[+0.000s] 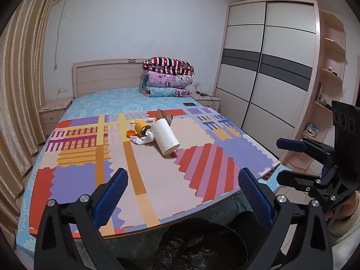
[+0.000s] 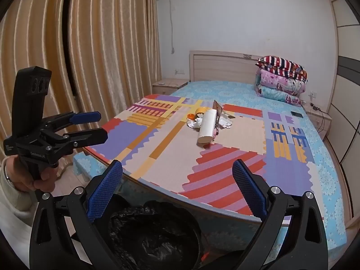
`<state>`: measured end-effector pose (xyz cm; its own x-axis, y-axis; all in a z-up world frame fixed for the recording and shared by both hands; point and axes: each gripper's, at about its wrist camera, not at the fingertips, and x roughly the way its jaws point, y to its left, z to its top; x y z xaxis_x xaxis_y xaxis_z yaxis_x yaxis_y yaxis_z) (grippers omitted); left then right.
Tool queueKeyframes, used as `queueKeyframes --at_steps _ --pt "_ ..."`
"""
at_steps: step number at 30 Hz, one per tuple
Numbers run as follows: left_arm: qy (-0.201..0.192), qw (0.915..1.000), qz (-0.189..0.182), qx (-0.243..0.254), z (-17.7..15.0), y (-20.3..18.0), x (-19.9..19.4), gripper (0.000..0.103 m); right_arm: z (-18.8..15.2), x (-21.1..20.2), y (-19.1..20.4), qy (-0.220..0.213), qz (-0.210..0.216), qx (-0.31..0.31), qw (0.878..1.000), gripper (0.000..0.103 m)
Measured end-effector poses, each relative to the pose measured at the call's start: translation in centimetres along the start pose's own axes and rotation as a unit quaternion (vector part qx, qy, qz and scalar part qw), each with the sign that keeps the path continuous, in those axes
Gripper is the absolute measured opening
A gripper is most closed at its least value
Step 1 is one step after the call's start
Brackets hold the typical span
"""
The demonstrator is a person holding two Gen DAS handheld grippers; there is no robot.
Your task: Collect trash
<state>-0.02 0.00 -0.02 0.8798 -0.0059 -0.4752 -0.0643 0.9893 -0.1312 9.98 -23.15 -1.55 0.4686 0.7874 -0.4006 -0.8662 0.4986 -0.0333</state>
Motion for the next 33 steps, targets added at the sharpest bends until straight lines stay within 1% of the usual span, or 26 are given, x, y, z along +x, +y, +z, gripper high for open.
queueKeyframes --at_steps 2,4,5,6,9,11,12,33 --pt "0.002 1.0 -0.007 -0.003 -0.02 0.05 -0.16 0.095 -0.05 -0.02 0.07 0.0 0.002 -0.001 1.0 0.099" --pt "0.014 0.9999 -0.004 -0.008 -0.28 0.28 0.37 0.095 -0.07 -0.06 0.12 0.0 0.003 -0.001 1.0 0.099" --pt "0.014 0.9999 0.003 0.003 -0.45 -0.28 0.47 0.095 -0.09 -0.06 0.13 0.0 0.003 -0.001 1.0 0.099" --pt "0.017 0.9999 0.002 0.001 -0.28 -0.15 0.53 0.095 -0.11 -0.04 0.12 0.0 0.003 -0.001 1.0 0.099" --pt "0.012 0.9999 0.001 0.0 -0.27 -0.35 0.31 0.095 -0.2 0.07 0.03 0.0 0.004 0.001 1.0 0.099" --pt "0.011 0.9999 -0.001 -0.002 -0.28 -0.3 0.27 0.095 -0.42 -0.58 -0.31 -0.001 0.005 0.001 1.0 0.099" --pt "0.011 0.9999 0.001 -0.002 -0.31 -0.36 0.26 0.095 -0.18 0.19 0.02 0.004 -0.001 -0.003 1.0 0.099" --pt "0.008 1.0 -0.002 -0.002 -0.36 0.09 0.42 0.095 -0.14 0.09 -0.06 0.003 0.001 -0.003 1.0 0.099"
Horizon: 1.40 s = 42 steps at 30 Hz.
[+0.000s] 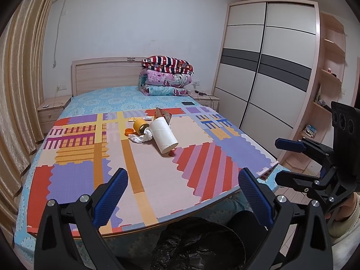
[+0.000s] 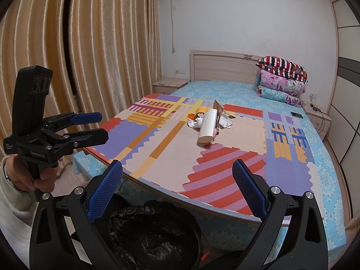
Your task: Collect trash
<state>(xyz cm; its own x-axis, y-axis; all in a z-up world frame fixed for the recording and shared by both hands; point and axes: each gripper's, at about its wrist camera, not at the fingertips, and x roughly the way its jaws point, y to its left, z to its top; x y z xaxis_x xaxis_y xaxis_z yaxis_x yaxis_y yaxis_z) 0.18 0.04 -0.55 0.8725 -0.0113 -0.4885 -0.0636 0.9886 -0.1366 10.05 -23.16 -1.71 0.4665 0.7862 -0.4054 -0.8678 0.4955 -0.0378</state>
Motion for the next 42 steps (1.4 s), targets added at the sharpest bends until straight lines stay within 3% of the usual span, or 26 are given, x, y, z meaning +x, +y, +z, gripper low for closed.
queueKeyframes --at_steps 42 --pt "0.0 0.9999 -0.009 0.005 0.29 -0.39 -0.39 0.095 0.16 -0.08 -0.04 -0.004 -0.004 -0.006 1.0 0.099"
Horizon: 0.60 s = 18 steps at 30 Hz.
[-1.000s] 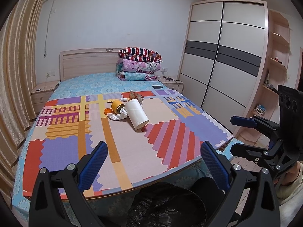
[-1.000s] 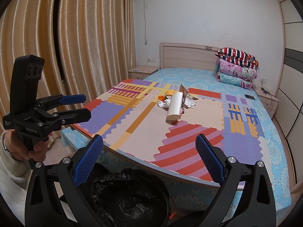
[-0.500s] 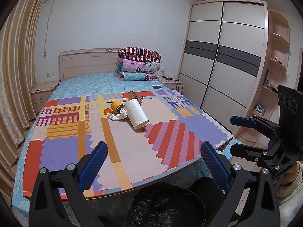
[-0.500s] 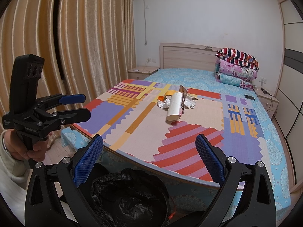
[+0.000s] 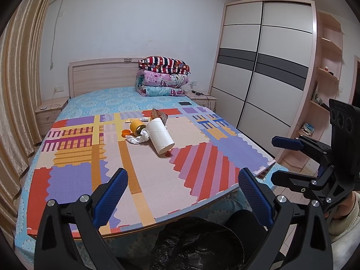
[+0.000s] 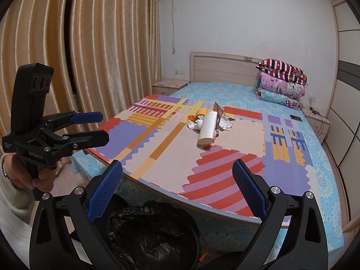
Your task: Collect trash
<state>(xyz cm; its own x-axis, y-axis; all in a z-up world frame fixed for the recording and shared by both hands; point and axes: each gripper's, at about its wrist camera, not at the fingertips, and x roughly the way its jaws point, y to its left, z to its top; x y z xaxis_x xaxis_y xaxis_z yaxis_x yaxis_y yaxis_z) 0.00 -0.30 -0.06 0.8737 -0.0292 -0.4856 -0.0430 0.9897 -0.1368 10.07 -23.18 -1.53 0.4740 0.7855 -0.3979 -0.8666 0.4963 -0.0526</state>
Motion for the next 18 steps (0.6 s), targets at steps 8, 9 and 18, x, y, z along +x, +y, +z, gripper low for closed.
queueKeyframes --at_steps 8,9,18 --pt "0.0 1.0 0.001 -0.002 0.06 0.26 -0.07 0.095 -0.09 -0.02 0.06 0.0 -0.002 0.002 1.0 0.099" --pt "0.001 1.0 0.001 -0.001 0.02 0.2 0.05 0.095 -0.12 -0.01 0.04 0.0 -0.002 0.002 1.0 0.099" --pt "0.006 1.0 -0.001 -0.004 0.07 0.49 0.57 0.095 -0.08 0.33 -0.44 0.002 -0.002 0.009 1.0 0.099"
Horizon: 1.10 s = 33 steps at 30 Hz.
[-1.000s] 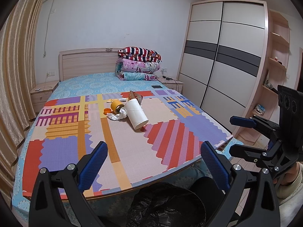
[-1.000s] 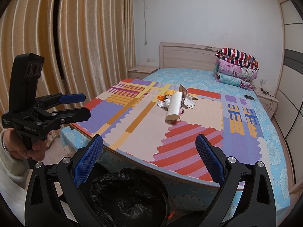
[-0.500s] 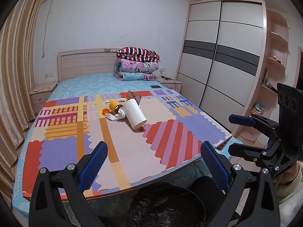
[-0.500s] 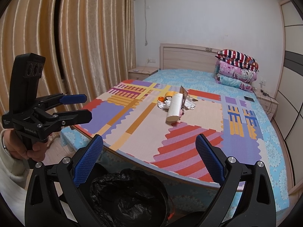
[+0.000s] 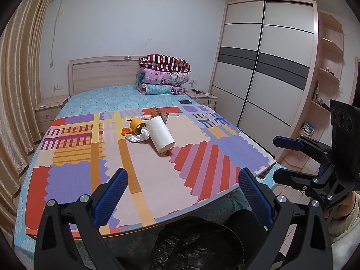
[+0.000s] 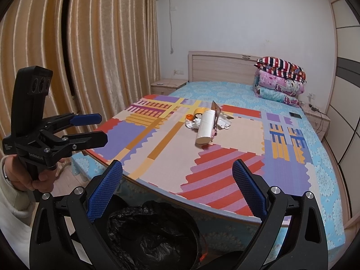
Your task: Collect trash
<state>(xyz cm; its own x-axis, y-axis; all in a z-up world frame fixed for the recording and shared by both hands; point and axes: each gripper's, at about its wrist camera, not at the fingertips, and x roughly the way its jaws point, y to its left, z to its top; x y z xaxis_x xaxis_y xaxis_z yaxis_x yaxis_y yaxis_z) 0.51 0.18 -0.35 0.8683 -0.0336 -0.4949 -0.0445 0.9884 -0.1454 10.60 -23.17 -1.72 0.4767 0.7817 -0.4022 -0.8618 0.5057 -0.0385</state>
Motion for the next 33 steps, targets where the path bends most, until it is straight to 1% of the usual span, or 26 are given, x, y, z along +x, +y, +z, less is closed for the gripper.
queueKeyframes --at_steps 8,15,20,23,33 --pt "0.004 1.0 0.004 -0.002 0.6 0.7 0.9 0.095 0.3 0.8 -0.5 0.003 0.003 0.003 1.0 0.099" --pt "0.019 0.9997 0.003 -0.015 1.6 2.5 3.4 0.095 1.1 2.9 -1.5 0.01 0.005 0.006 1.0 0.099" --pt "0.037 0.9989 -0.003 -0.027 2.6 4.6 6.2 0.095 2.1 5.5 -2.3 0.018 0.011 0.003 1.0 0.099" --pt "0.043 0.9984 -0.017 -0.034 3.3 5.8 8.1 0.095 2.7 7.3 -3.0 0.023 0.012 0.005 1.0 0.099" --pt "0.081 0.9949 -0.008 -0.059 4.8 9.7 15.6 0.094 3.8 14.3 -6.3 0.058 0.016 0.049 0.997 0.098"
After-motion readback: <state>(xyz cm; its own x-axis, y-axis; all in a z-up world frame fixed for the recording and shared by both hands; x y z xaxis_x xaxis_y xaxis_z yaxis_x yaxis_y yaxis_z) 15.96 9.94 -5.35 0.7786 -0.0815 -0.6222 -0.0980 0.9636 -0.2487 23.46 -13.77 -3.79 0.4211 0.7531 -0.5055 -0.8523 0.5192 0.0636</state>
